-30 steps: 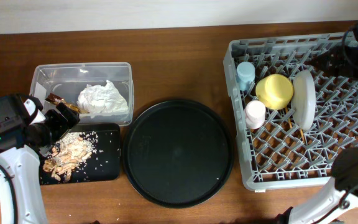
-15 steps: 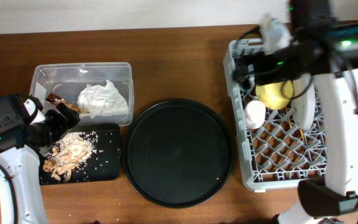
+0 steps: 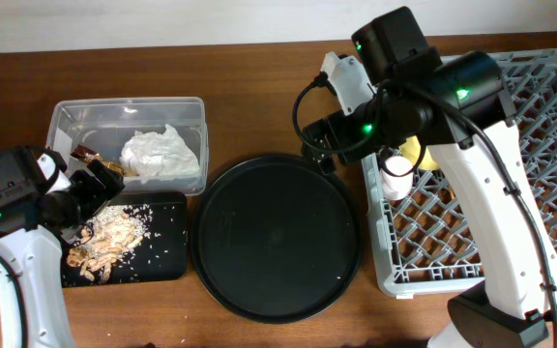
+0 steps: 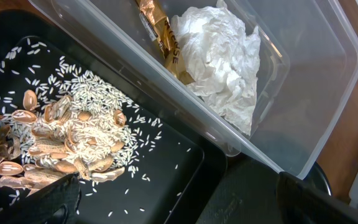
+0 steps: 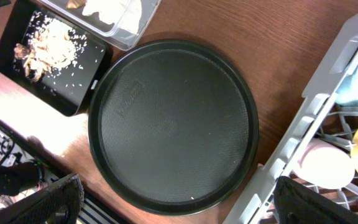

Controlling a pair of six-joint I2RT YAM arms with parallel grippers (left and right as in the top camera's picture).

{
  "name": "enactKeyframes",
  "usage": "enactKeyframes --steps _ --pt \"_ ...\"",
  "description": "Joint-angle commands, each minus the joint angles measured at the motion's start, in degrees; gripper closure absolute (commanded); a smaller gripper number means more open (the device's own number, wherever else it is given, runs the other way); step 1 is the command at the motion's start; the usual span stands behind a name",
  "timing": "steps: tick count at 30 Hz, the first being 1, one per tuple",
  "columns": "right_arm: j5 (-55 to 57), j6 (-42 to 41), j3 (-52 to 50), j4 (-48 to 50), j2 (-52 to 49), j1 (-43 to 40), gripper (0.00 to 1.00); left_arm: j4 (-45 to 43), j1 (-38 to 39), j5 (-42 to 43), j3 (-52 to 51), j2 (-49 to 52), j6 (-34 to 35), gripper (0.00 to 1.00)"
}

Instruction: Sort waste into correct bins and load items into the dishwasher rack

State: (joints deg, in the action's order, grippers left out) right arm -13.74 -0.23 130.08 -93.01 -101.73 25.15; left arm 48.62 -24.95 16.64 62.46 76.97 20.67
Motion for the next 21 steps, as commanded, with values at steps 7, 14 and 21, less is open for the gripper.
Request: enactKeyframes --steps 7,14,21 --pt "2.86 -0.07 0.04 6.93 20.76 1.46 0.01 -0.04 -0.35 0.04 0.07 -0.59 0.52 0.01" --pt "9.66 -0.07 -9.40 8.24 43.12 1.25 0.01 -0.04 -0.35 0.02 0.07 -0.59 0.52 0.01" --pt "10.16 -0.04 -47.84 24.96 73.75 -7.54 0.01 -0.04 -0.35 0.04 0.07 -0.59 0.52 0.01"
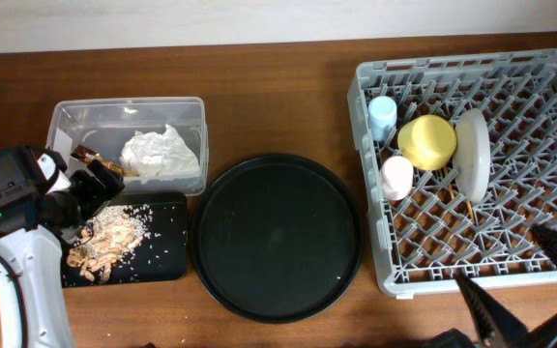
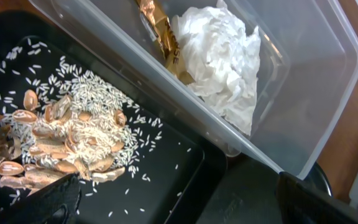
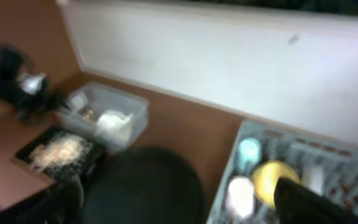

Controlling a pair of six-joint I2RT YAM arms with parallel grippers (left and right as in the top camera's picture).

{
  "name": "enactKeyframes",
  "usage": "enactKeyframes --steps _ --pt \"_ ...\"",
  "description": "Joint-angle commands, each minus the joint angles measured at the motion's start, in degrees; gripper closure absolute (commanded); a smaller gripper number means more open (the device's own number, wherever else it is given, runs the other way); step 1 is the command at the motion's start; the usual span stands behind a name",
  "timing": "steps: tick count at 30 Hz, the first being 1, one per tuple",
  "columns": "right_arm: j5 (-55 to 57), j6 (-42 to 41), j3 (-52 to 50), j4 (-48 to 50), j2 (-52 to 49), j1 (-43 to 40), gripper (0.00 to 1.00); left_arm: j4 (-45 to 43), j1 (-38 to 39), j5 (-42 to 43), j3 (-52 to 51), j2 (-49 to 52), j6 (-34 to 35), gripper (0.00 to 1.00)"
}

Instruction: Sort waste into correct bins and load items into the dishwasher rack

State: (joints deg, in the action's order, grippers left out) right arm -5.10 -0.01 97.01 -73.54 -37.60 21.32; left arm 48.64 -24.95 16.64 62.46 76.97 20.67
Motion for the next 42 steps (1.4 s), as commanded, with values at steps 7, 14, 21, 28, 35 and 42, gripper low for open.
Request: enactKeyframes --steps 7,14,21,28,35,42 --pt "0.87 -1.16 -60.94 39.41 37.29 -10.71 0.01 -0.07 -0.35 0.02 0.07 -0.59 0.52 0.01" --pt "0.66 -3.50 -87.73 74.38 35.76 -11.65 0.01 -0.07 -0.35 0.04 0.07 -0.59 0.52 0.01" --pt "0.00 -3.48 -96.70 73.64 37.40 -11.69 0.01 -0.07 -0.35 0.02 0.07 -0.59 0.52 0.01" --pt "0.24 -3.48 -96.70 69.44 37.40 -11.69 0.01 -0.09 -0.35 0.02 0.07 -0.59 0.55 0.01" --pt "0.24 -3.48 -96.70 69.44 37.40 -11.69 0.01 -0.07 -0.35 0.02 0.07 -0.59 0.52 0.01" --pt "0.24 -3.48 -96.70 69.44 37.40 -11.69 0.01 -0.09 -0.35 0.04 0.07 -0.59 0.52 0.01"
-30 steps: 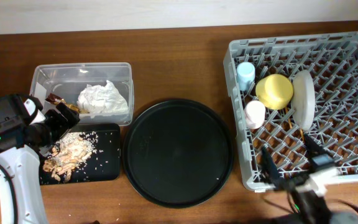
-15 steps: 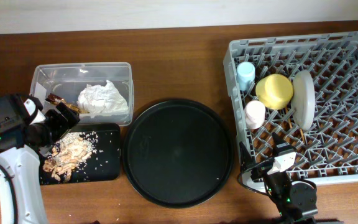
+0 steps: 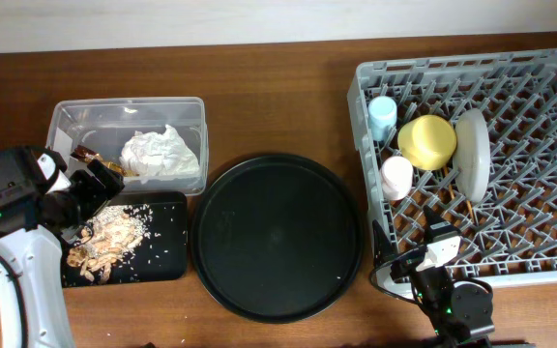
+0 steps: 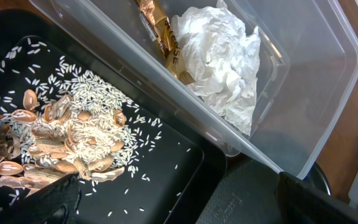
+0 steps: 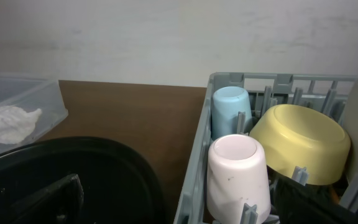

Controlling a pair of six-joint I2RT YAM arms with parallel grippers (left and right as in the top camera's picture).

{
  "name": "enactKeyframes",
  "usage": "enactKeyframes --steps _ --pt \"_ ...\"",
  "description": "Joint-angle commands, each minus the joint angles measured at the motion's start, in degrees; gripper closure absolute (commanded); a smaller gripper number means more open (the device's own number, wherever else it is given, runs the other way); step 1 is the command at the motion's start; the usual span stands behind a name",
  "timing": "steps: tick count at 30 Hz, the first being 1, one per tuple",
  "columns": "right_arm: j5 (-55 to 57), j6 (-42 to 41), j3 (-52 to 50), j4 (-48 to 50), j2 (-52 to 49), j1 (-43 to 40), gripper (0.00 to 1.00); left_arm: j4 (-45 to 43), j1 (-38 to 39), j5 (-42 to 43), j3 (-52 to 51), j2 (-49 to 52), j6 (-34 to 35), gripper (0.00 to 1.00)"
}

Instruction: Sort waste into correct bins and load items into the dishwasher rack

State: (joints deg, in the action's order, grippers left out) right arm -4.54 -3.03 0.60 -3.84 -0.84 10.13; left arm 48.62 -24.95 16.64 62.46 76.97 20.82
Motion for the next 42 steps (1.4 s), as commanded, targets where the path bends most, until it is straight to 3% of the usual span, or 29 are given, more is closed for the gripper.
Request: enactKeyframes --steps 1,12,19,24,30,36,42 --pt "-0.33 -0.46 -0.28 -0.26 0.63 -0.50 0.01 -0.07 -0.35 0.02 0.07 -0.59 0.37 0.01" --pt "-0.33 -0.46 -0.28 -0.26 0.59 -0.50 0.01 -0.09 0.04 0.02 -1.01 -4.63 0.37 0.01" --pt "-0.33 -0.46 -0.28 -0.26 0.59 -0.50 0.01 -0.11 5.40 -0.24 -10.21 -24.06 0.31 0.01" --pt "-0.33 -0.46 -0.28 -0.26 0.59 -0.50 0.01 -1.60 11.89 -7.10 -20.17 -37.09 0.17 0.01" --pt "-0.33 -0.46 -0.28 -0.26 0.59 -0.50 0.01 -24.94 18.56 -9.01 -38.38 -55.54 0.17 0.01" --pt "-0.33 -0.46 -0.28 -0.26 0.59 -0.50 0.01 -53.11 19.71 -8.90 -51.74 -65.57 0.17 0.01" --pt "-0.33 -0.46 -0.28 -0.26 0.59 -0.50 0.01 -56.08 21.22 -9.16 -60.02 -70.99 0.15 0.01"
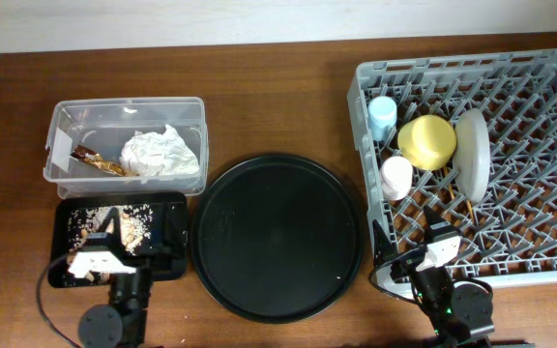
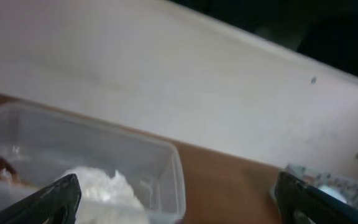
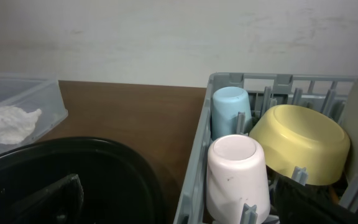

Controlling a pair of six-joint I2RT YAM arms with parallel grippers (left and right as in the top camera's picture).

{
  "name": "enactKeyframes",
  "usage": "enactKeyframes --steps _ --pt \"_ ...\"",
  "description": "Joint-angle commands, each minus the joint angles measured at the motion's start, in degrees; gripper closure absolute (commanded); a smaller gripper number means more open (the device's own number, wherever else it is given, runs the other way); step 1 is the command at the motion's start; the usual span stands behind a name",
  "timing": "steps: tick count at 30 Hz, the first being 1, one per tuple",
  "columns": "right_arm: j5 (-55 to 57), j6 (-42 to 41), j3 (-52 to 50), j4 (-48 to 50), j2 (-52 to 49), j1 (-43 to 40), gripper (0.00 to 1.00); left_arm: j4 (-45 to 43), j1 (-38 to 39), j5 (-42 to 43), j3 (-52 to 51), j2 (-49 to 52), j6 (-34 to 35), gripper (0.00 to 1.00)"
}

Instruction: Sort waste into correct bins and load items into the dishwasher rack

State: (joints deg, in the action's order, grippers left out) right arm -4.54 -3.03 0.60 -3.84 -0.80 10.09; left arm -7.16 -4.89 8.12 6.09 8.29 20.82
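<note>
The clear bin (image 1: 124, 145) holds a crumpled white tissue (image 1: 161, 153) and a brown wrapper (image 1: 97, 159). Rice and nut shells lie in the black rectangular tray (image 1: 167, 227). The grey rack (image 1: 511, 232) carries a blue cup (image 3: 230, 109), a pale pink cup (image 3: 238, 174), a yellow bowl (image 3: 303, 143) and a white plate (image 1: 471, 166). My left gripper (image 2: 179, 208) is open and empty, low at the table's front and facing the clear bin (image 2: 160, 168). My right gripper (image 3: 179, 208) is open and empty, low at the front beside the rack.
A large round black tray (image 1: 277, 237) lies between the rectangular tray and the rack, with nothing on it. Both arms are folded at the front edge of the brown table (image 1: 278, 97). A white wall runs along the back.
My left arm was at the left edge over the rice tray, looking down into it. Now it is folded at the table's front, looking level at the clear bin. The right arm has not moved.
My right arm first reached over the rack's left side and the round tray, while the left stayed by the rice tray. The right arm then stood drawn back at the front right, and settled beside the rack. Now the left is drawn back too. Both grippers stayed empty.
</note>
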Motion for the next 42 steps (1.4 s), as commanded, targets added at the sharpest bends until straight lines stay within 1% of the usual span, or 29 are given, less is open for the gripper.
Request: enactKeyframes --steps 1,2,6,8,9,10,11,12,14,42 --pt "-0.33 -0.46 -0.28 -0.26 0.55 -0.46 0.01 -0.17 1.46 -0.81 -4.66 -2.99 0.13 0.01" --pt "-0.33 -0.46 -0.28 -0.26 0.55 -0.46 0.01 0.04 1.73 -1.11 -5.66 -3.76 0.15 0.01" --pt "-0.33 -0.46 -0.28 -0.26 0.55 -0.46 0.01 10.60 3.19 -5.95 -5.57 -7.43 -0.44 0.01" --pt "-0.33 -0.46 -0.28 -0.26 0.55 -0.46 0.01 11.98 4.61 -8.22 -5.57 -8.02 -6.12 0.01" --pt "-0.33 -0.46 -0.28 -0.26 0.55 -0.46 0.01 11.98 5.66 -8.35 -5.57 -8.02 -10.93 0.01" --pt "-0.33 -0.46 -0.28 -0.26 0.55 -0.46 0.01 12.00 6.36 -8.35 -5.57 -8.02 -13.90 0.01" --pt "-0.33 -0.46 -0.28 -0.26 0.55 -0.46 0.01 12.00 7.21 -8.35 -5.57 -8.02 -16.55 0.01" --pt "-0.33 -0.46 -0.28 -0.26 0.55 -0.46 0.01 11.98 7.85 -8.35 -5.57 -8.02 -17.44 0.01" --pt "-0.33 -0.46 -0.28 -0.26 0.55 -0.46 0.01 11.98 8.76 -8.35 -5.57 -8.00 -17.46 0.01" --pt "-0.33 -0.46 -0.28 -0.26 0.55 -0.46 0.01 11.98 8.81 -8.35 -5.57 -8.00 -17.46 0.01"
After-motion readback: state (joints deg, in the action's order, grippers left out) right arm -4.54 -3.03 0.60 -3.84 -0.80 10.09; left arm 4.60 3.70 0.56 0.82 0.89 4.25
